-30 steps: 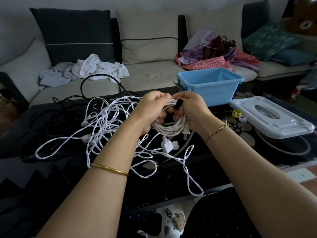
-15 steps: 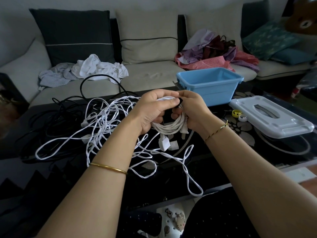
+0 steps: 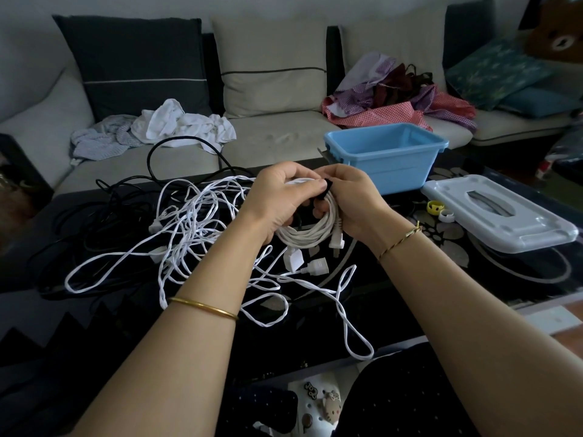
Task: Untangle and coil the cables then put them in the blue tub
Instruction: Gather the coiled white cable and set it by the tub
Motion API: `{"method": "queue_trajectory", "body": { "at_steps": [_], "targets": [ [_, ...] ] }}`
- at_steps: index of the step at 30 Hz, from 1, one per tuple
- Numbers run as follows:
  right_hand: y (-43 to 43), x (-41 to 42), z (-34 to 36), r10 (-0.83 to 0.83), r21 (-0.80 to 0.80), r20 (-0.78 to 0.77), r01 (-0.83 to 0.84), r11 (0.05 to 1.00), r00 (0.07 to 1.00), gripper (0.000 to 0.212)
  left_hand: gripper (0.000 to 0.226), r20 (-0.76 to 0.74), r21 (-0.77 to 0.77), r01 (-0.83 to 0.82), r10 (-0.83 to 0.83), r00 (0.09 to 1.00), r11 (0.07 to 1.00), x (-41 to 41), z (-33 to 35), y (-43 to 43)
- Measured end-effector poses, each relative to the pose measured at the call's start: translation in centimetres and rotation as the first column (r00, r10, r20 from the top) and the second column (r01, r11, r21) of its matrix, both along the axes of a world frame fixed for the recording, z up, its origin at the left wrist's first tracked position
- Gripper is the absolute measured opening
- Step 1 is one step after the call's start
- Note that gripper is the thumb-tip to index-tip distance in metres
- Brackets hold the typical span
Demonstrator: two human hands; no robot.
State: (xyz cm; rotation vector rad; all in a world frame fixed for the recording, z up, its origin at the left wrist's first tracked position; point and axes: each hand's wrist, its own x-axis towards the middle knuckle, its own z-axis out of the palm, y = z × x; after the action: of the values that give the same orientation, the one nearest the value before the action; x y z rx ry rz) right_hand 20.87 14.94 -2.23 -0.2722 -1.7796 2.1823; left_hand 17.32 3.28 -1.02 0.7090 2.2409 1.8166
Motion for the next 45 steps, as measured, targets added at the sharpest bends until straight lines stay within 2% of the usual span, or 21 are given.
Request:
{"method": "queue_trajectory", "body": {
  "at_steps": [3,6,8,10,11,13,14,15,16,17,18,21,23,26,29,31,35,38,42,45],
  "targets": [
    [0.6,0.1,0.1,0.075,-0.039,0.015,-0.074,0.996,0.997,0.012,0.008,0.015,-0.002,-0.019,0.019,1.0,1.0,0.0,0.0,-0.2],
    [1.6,0.2,0.1,0.166,-0.04,0.047,-0.164,0.986,0.985,0.024,0.011,0.049,0.023,-0.008,0.007,0.999,1.0,-0.2,0.1,-0.5],
    [2.2,0.3,0.1,0.182,0.036,0.057,-0.184,0.982,0.982,0.025,0.014,0.075,0.04,-0.003,0.0,0.997,0.999,-0.2,0.1,-0.7],
    [2.2,0.5,0.2,0.146,0.258,0.065,-0.158,0.953,0.987,0.024,0.014,0.085,0.033,-0.004,0.001,0.996,0.999,-0.3,0.2,-0.7],
    [2.2,0.6,0.4,0.101,0.443,0.066,-0.119,0.889,0.993,0.022,0.014,0.085,0.022,-0.007,0.005,0.996,1.0,-0.3,0.1,-0.7],
    [2.0,0.8,0.9,0.005,0.764,0.035,-0.03,0.644,0.999,0.018,0.015,0.079,-0.001,-0.018,0.018,0.997,1.0,-0.3,0.1,-0.7],
    [2.0,0.9,1.1,-0.022,0.845,0.013,0.0,0.534,1.0,0.016,0.015,0.074,-0.012,-0.023,0.024,0.997,1.0,-0.3,0.1,-0.6],
    [2.0,0.9,1.3,-0.04,0.879,0.0,0.019,0.477,0.999,0.014,0.016,0.069,-0.021,-0.028,0.029,0.997,0.999,-0.2,0.1,-0.6],
    [2.1,0.9,1.4,-0.059,0.886,-0.008,0.034,0.463,0.998,0.013,0.017,0.069,-0.025,-0.032,0.034,0.997,0.999,-0.2,0.2,-0.6],
    [2.2,0.9,1.5,-0.081,0.878,-0.005,0.043,0.476,0.997,0.012,0.017,0.076,-0.023,-0.038,0.04,0.996,0.999,-0.2,0.3,-0.6],
    [2.3,0.9,1.4,-0.093,0.838,0.009,0.044,0.545,0.996,0.012,0.018,0.087,-0.019,-0.045,0.047,0.995,0.999,-0.2,0.4,-0.6],
    [2.3,1.2,1.2,-0.051,0.501,0.081,0.004,0.865,0.995,0.01,0.017,0.107,-0.029,-0.052,0.055,0.993,0.998,-0.1,0.6,-0.4],
    [2.3,1.5,1.2,-0.025,0.342,0.092,-0.008,0.94,0.995,0.01,0.016,0.115,-0.038,-0.056,0.06,0.992,0.998,0.1,0.6,-0.2],
    [2.1,1.4,1.3,-0.076,0.385,0.051,0.051,0.922,0.996,0.006,0.019,0.127,-0.039,-0.082,0.086,0.988,0.996,0.2,0.6,0.3],
    [1.9,1.3,1.3,-0.154,0.525,-0.024,0.143,0.839,0.988,0.007,0.021,0.109,-0.038,-0.102,0.106,0.988,0.994,0.1,0.6,0.5],
    [1.8,1.3,1.4,-0.177,0.595,-0.069,0.183,0.783,0.982,0.006,0.02,0.068,-0.03,-0.119,0.121,0.99,0.992,-0.1,0.5,0.6],
    [1.0,1.5,1.6,-0.163,0.656,-0.109,0.195,0.73,0.981,0.007,0.015,-0.065,-0.028,-0.175,0.173,0.983,0.984,-0.3,0.0,0.7],
    [0.5,1.5,1.6,-0.149,0.698,-0.133,0.2,0.688,0.98,0.009,0.007,-0.104,-0.057,-0.193,0.187,0.977,0.98,-0.4,-0.3,0.5],
    [0.1,1.4,1.5,-0.133,0.731,-0.157,0.205,0.651,0.979,0.009,0.01,-0.102,-0.081,-0.193,0.184,0.978,0.978,-0.7,-0.3,-0.1],
    [-0.2,1.4,1.3,-0.152,0.75,-0.192,0.244,0.615,0.97,0.011,0.015,-0.025,-0.049,-0.182,0.181,0.983,0.982,-0.8,0.0,-0.6]
  ]
}}
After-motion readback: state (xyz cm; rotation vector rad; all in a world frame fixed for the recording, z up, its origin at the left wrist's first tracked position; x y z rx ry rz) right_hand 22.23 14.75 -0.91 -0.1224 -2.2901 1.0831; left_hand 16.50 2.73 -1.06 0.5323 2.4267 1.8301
